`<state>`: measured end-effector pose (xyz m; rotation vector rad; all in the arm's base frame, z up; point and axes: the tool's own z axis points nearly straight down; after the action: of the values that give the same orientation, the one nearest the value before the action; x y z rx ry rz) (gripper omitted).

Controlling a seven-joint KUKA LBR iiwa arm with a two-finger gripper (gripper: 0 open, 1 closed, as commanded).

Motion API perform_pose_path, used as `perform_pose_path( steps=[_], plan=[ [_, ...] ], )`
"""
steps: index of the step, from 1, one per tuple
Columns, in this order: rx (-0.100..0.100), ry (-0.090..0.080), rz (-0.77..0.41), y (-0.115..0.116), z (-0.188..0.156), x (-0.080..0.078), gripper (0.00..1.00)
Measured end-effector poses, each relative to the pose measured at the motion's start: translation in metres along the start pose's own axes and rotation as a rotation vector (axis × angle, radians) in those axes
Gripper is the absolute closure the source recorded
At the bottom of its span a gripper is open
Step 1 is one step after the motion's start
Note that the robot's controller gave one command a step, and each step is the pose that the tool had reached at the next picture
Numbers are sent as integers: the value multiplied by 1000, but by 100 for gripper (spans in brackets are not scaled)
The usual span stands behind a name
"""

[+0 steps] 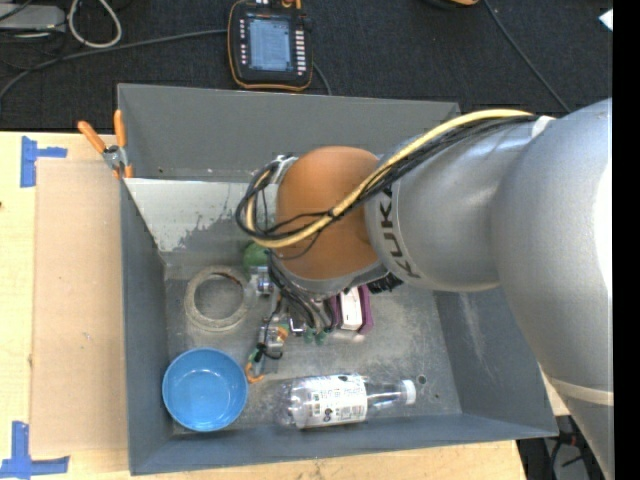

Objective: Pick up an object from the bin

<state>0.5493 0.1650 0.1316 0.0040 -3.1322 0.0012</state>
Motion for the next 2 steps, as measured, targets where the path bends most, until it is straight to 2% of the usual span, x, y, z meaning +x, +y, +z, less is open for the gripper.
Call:
perform_pose_path(
  steps=[1, 2],
  plan=[
    [-1, -7, 5, -1, -4, -2, 0],
    [-1, 1, -160, 76, 64, 36, 0]
  ],
)
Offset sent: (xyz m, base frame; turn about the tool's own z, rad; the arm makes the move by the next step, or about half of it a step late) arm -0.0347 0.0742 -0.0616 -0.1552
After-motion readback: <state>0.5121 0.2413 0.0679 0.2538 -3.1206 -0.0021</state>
